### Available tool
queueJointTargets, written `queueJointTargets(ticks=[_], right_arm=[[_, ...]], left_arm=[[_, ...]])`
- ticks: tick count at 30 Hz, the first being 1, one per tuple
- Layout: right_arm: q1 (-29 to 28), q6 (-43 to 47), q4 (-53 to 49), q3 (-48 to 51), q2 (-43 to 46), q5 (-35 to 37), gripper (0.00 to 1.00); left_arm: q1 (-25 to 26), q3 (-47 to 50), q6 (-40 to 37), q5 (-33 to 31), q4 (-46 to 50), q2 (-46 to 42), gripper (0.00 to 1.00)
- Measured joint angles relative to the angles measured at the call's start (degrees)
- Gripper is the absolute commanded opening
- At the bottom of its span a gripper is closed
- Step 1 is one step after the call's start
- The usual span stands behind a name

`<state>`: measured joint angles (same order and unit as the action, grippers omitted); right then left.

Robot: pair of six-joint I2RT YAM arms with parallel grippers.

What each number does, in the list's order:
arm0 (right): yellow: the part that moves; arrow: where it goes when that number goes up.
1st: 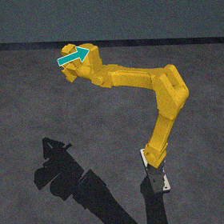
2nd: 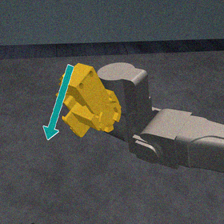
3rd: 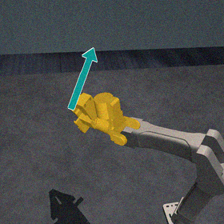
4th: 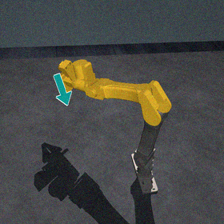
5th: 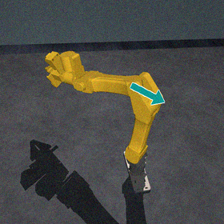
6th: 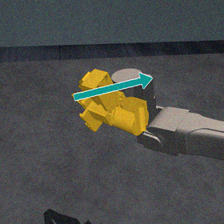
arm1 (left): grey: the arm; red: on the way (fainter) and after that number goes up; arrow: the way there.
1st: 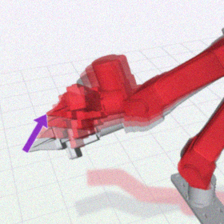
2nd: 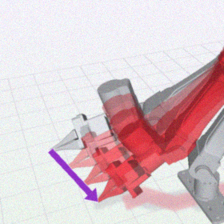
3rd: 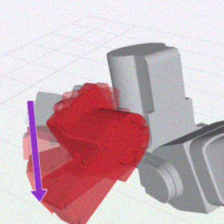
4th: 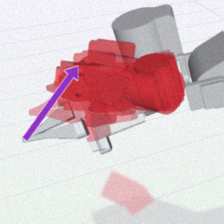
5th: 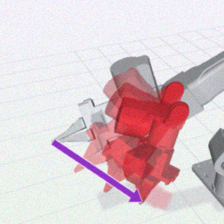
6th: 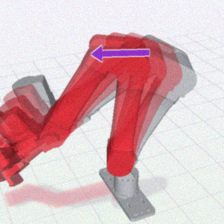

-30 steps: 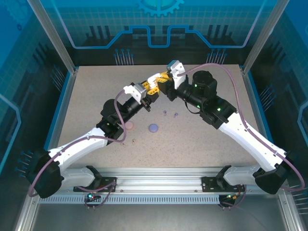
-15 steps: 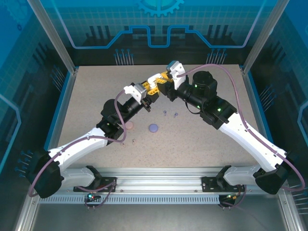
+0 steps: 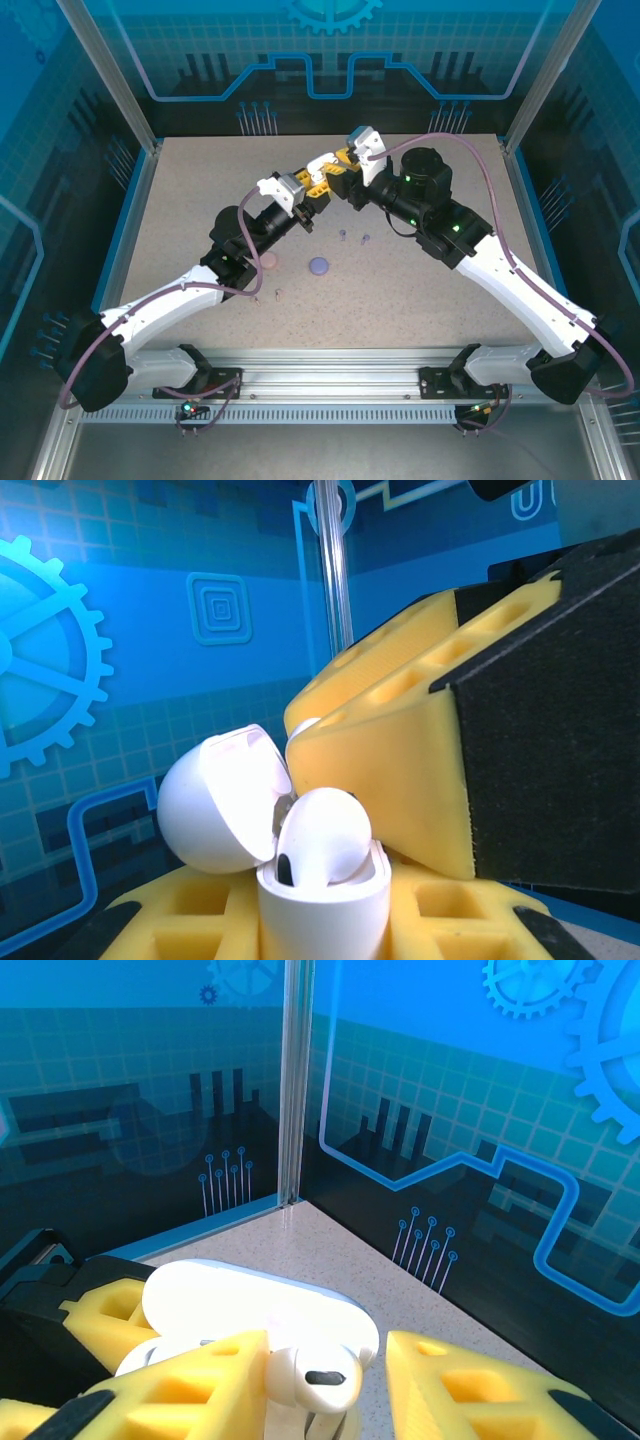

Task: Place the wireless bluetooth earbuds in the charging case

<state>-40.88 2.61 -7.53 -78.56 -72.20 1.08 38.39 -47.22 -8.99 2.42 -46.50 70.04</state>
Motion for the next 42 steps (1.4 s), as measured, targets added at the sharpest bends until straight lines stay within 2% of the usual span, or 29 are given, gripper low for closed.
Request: queueJointTargets(ticks=[25,31,37,42], right_arm=[[-0.4,-1.1,-2.1,1.9,2.9,-1.1,0.46],[-0.5,-1.2,-2.8,3.0,4.3,-1.1,0.54],[-0.7,-1.6,-3.5,4.5,6.3,-1.0,0.69],[-0.8,-1.8,-4.6,5.2,8.2,-0.7,0.72]], left_arm=[[0.2,0.0,0.0,0.7,0.0,0.2,0.00],[0.2,0.0,-0.1,0.9,0.0,0.3,0.00],[0.3,0.0,-0.1,0.9,-0.1,0.3,0.00],[0.3,-0.3,-0.1,0.9,-0.4,0.3,0.00]])
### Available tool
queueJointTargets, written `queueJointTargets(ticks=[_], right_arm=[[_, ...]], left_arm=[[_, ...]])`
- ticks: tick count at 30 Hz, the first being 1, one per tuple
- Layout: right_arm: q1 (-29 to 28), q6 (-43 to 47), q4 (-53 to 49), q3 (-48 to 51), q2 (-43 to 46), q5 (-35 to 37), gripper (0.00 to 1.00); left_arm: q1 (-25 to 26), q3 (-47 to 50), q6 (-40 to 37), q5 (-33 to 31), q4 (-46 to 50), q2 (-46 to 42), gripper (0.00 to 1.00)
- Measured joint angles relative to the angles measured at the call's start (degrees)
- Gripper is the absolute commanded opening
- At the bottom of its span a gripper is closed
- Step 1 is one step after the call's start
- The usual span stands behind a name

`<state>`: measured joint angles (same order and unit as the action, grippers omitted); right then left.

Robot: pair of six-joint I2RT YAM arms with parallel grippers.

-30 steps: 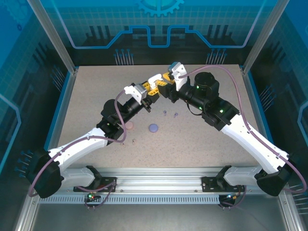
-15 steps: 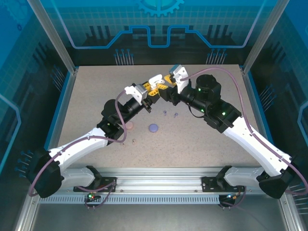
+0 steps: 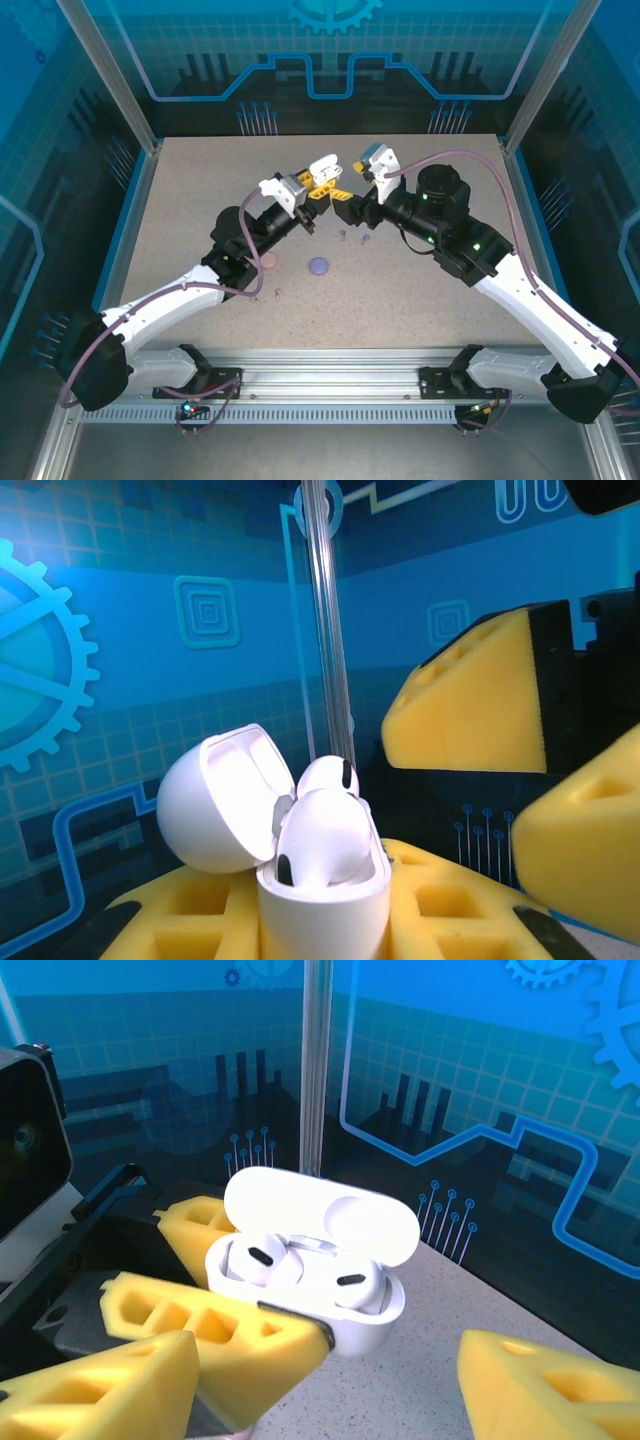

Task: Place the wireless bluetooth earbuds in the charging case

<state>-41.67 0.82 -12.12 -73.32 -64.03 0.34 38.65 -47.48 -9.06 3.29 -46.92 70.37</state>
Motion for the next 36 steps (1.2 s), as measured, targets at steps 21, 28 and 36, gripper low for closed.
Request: queueJointTargets(ticks=[21,28,36], right_arm=[[7.8,-14.0,-22.9,-34.2,-16.8,7.7,0.57],[11.1,-17.8,-38.4,-55.8,-32.1,2.6,0.15],[11.0,-19.5,-48.3,-65.0,-43.1,-5.1,0.02]], left_arm=[[0.0,1.7,0.1,1.9,-2.2,-0.7,0.00],[0.0,4.0,0.7,4.6,-1.5,-2.0,0.00],[0.0,5.1,1.6,6.3,-0.7,-2.6,0.00]])
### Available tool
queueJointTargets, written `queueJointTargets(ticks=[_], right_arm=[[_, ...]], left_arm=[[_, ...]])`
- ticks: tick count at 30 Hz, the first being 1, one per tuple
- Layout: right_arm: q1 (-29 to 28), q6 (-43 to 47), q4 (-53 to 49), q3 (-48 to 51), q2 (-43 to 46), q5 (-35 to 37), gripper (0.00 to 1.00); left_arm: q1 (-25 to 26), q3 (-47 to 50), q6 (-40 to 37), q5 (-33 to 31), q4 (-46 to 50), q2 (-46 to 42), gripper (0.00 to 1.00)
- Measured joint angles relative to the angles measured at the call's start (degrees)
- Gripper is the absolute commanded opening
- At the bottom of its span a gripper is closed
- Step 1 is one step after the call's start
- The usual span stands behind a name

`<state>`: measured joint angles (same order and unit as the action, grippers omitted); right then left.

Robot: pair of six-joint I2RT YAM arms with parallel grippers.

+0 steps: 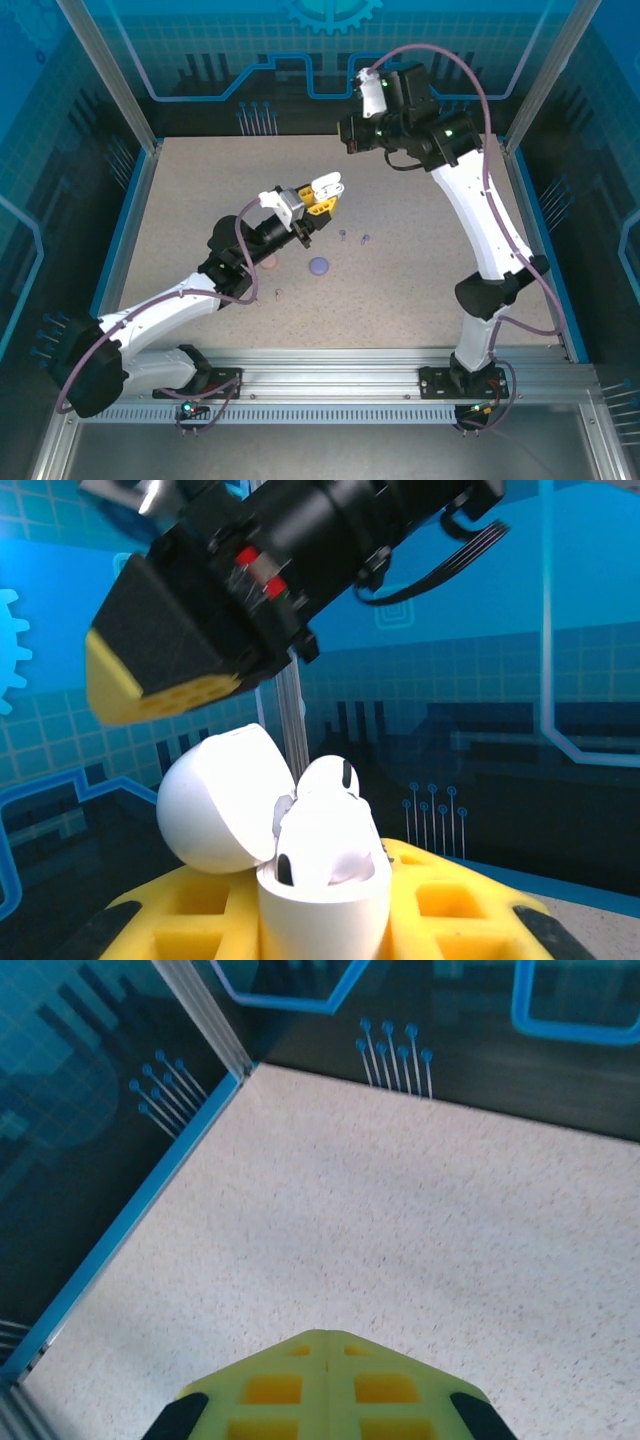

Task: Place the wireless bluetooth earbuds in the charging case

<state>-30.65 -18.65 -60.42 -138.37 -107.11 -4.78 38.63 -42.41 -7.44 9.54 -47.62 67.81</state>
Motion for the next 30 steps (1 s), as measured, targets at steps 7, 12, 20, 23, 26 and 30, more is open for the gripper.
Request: queueJointTargets(ticks=[7,12,20,23,26,30], right_arm=[[-2.1,0.9,-4.3,-0.4,-2.4,-2.9,0.01],[-3.5,2.6,-5.9,0.2,-2.2,-3.9,0.00],[-5.0,4.0,-5.4,9.7,3.8,-3.0,0.00],[-5.0,4.1,-4.4,12.7,6.5,-1.9,0.01],[-5.0,4.1,-4.0,14.9,8.9,-0.8,0.01],[-5.0,4.1,-3.4,17.0,11.9,0.0,0.03]], left_arm=[[0.0,0.0,0.0,0.4,0.3,0.0,0.00],[0.0,0.0,0.0,0.4,0.3,0.2,0.00],[0.2,0.0,0.0,1.5,-0.3,0.9,0.00],[0.5,0.0,0.0,2.2,-0.7,0.9,0.00],[0.5,0.0,0.0,2.3,-0.9,0.9,0.00],[0.5,0.0,0.0,2.3,-0.9,0.9,0.00]])
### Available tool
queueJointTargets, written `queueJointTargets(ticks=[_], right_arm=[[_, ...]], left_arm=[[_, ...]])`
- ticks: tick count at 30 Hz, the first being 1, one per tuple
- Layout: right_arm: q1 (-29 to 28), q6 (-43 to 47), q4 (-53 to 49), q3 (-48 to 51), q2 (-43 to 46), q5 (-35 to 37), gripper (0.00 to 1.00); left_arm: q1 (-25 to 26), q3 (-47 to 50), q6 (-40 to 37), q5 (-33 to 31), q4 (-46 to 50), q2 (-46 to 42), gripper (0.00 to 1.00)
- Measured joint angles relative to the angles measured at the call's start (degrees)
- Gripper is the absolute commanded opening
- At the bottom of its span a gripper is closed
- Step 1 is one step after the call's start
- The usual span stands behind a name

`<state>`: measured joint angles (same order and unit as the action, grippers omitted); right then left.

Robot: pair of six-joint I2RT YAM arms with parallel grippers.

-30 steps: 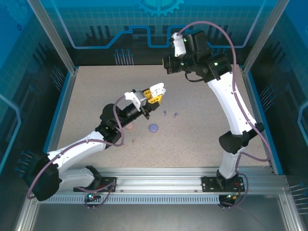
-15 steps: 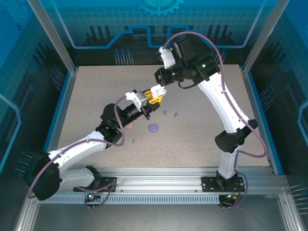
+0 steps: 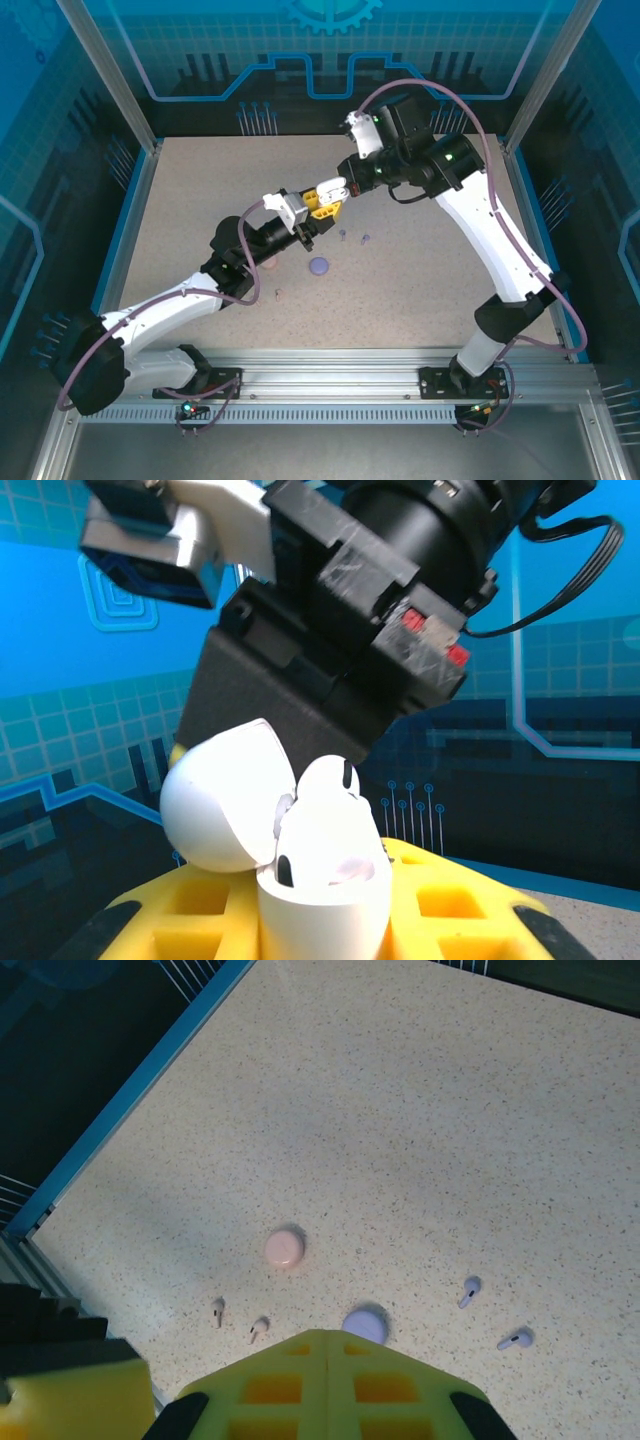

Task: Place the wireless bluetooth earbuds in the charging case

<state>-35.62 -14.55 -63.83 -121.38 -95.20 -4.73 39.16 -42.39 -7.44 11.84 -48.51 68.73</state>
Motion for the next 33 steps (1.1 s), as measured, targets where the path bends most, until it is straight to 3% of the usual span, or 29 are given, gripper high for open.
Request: queueJointTargets(ticks=[10,20,33], right_arm=[[1.0,-0.5,1.4,-0.3,1.0,1.3,0.05],[2.2,-0.6,-0.3,-14.7,-7.4,-0.3,0.04],[-1.0,0.7,-4.8,-15.1,-10.2,-1.5,0.02]], left_arm=[[0.0,-0.3,0.0,0.0,0.5,0.5,0.00],[0.0,-0.3,0.0,0.0,1.8,1.2,0.00],[0.0,-2.2,0.0,0.1,2.2,3.0,0.00]])
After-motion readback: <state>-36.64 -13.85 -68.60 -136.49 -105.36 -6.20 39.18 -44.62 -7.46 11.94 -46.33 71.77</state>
